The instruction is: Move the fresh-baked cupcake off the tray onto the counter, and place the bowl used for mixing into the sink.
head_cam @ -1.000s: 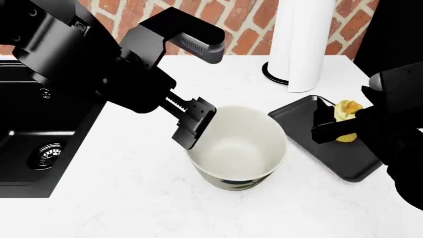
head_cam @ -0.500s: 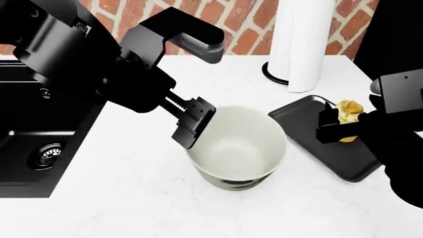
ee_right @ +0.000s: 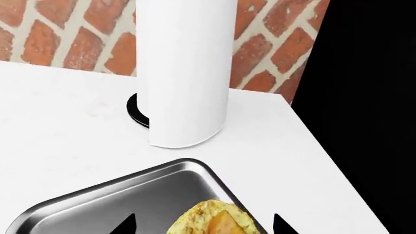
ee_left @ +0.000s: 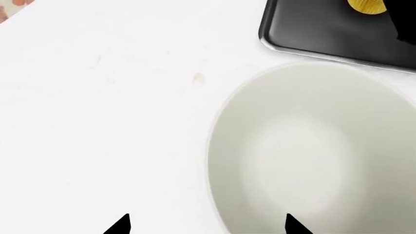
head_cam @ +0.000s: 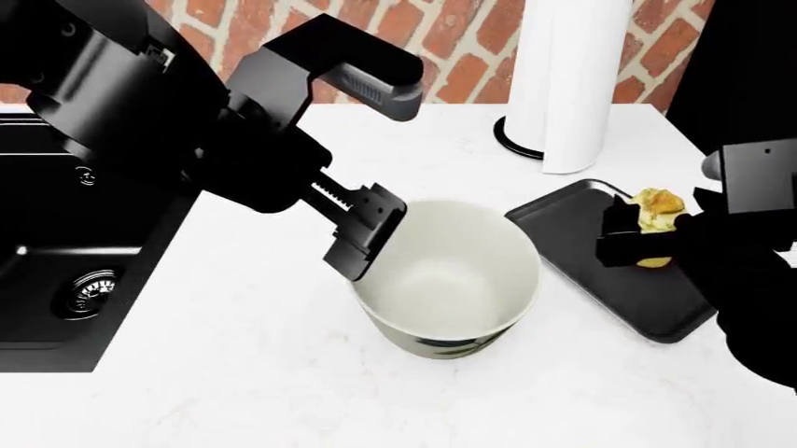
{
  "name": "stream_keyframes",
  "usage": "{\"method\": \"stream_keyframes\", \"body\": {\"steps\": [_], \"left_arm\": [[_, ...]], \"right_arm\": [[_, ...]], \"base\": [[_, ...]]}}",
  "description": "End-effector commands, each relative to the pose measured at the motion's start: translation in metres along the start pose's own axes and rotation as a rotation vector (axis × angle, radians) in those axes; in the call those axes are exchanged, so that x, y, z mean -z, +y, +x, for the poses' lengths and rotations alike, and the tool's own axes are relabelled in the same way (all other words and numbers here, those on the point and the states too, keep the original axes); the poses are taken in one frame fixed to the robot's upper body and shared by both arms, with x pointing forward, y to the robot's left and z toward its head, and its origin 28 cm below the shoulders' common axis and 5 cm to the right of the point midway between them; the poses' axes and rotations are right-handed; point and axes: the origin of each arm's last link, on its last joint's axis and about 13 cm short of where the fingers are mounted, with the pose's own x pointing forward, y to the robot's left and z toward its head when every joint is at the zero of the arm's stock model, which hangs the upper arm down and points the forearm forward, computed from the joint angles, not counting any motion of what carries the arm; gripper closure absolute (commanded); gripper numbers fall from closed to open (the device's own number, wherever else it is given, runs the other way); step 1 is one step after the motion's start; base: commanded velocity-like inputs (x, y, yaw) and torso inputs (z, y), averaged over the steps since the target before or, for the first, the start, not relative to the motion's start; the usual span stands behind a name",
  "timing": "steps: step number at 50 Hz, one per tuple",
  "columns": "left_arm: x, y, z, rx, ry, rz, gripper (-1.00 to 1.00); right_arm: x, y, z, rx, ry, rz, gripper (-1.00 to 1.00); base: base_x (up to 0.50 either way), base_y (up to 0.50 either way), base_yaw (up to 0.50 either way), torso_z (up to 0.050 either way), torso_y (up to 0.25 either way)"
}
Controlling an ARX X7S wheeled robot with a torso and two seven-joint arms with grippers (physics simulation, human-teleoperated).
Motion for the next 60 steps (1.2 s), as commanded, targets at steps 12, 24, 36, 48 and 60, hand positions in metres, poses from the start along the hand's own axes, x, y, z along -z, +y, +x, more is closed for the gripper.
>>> {"method": "stream_keyframes", "body": {"steps": [12, 24, 36, 48, 60], "left_arm": [[0.001, 0.001, 0.001, 0.000, -0.001, 0.001, -1.00], [0.001, 0.001, 0.001, -0.001, -0.002, 0.002, -1.00], [0.001, 0.001, 0.002, -0.003, -0.001, 0.003, -1.00], [0.001, 0.000, -0.001, -0.005, -0.005, 0.000, -1.00], [0.002, 0.000, 0.002, 0.000, -0.002, 0.004, -1.00]], "right_arm": [[0.005, 0.003, 0.010, 0.012, 0.017, 0.010, -1.00], [0.008, 0.001, 0.012, 0.038, 0.032, 0.009, -1.00], [0.013, 0.001, 0.016, 0.039, 0.054, 0.024, -1.00], [0.016, 0.002, 0.020, 0.040, 0.064, 0.022, -1.00], [0.019, 0.002, 0.020, 0.033, 0.064, 0.031, 1.00]], "base": [[0.00, 0.00, 0.00, 0.000, 0.000], [0.00, 0.00, 0.00, 0.000, 0.000], [0.00, 0.00, 0.00, 0.000, 0.000], [0.00, 0.00, 0.00, 0.000, 0.000], [0.00, 0.00, 0.00, 0.000, 0.000]]}}
